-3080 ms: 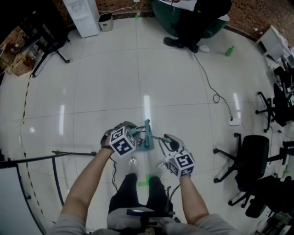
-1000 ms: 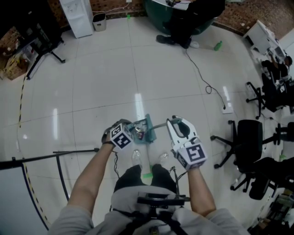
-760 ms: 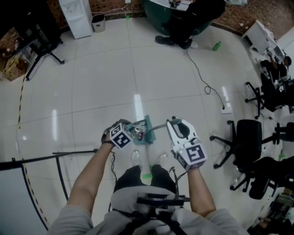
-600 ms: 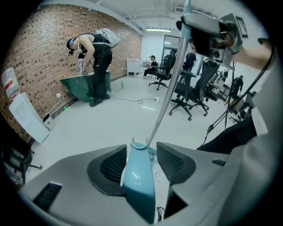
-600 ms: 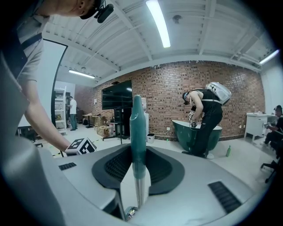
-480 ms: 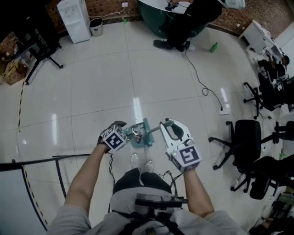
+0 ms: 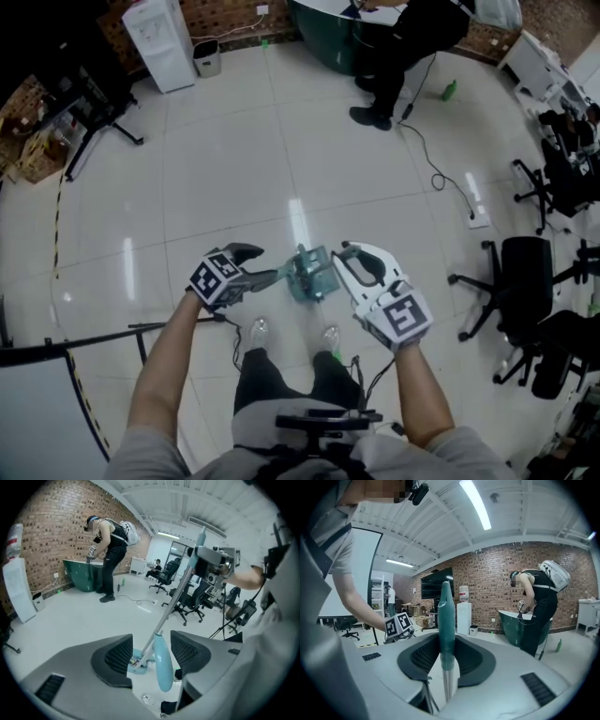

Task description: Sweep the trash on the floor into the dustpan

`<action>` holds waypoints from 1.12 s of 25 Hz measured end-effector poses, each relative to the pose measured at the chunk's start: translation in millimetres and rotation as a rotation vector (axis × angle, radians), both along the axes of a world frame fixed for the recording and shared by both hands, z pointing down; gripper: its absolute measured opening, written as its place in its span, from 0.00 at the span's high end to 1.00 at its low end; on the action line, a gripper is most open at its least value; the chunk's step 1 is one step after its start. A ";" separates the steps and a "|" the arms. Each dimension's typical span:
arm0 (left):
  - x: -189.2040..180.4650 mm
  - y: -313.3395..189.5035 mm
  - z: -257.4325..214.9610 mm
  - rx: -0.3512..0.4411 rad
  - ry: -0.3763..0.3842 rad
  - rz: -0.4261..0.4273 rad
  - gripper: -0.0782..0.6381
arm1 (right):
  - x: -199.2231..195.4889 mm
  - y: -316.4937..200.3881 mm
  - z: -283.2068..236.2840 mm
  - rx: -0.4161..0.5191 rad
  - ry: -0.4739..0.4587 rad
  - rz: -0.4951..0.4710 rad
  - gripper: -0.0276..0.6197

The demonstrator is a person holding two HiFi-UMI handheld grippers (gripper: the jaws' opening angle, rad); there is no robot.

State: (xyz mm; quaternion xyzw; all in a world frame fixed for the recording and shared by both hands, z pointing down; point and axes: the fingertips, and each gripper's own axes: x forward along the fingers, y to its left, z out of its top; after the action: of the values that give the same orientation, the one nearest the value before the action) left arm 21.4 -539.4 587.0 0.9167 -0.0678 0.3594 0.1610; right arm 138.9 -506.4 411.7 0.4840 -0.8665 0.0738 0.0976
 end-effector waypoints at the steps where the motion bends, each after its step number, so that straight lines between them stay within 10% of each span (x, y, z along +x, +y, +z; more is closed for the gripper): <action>1: -5.7 -3.2 -0.7 -0.007 0.021 0.023 0.53 | -4.5 -1.0 -1.6 -0.002 -0.002 0.005 0.80; 4: -22.7 -22.3 6.9 0.031 0.024 0.074 0.69 | -18.4 -10.8 -6.6 0.010 0.001 0.032 0.80; 11: -25.2 -5.3 75.1 0.135 -0.112 0.337 0.70 | -55.4 -13.8 -18.4 0.041 0.013 0.043 0.80; 16: -3.9 15.7 96.1 0.157 -0.077 0.579 0.63 | -88.4 -21.6 -33.3 0.076 0.050 -0.013 0.80; 28: 37.2 34.0 89.1 0.207 0.099 0.801 0.60 | -85.1 -24.4 -25.9 0.024 0.080 0.053 0.80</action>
State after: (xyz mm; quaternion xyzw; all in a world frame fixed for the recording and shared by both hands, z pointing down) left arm 58.6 -505.4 676.1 0.8982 0.2661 0.3403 -0.0813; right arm 53.8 -530.8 385.8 0.5105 -0.8495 0.0464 0.1245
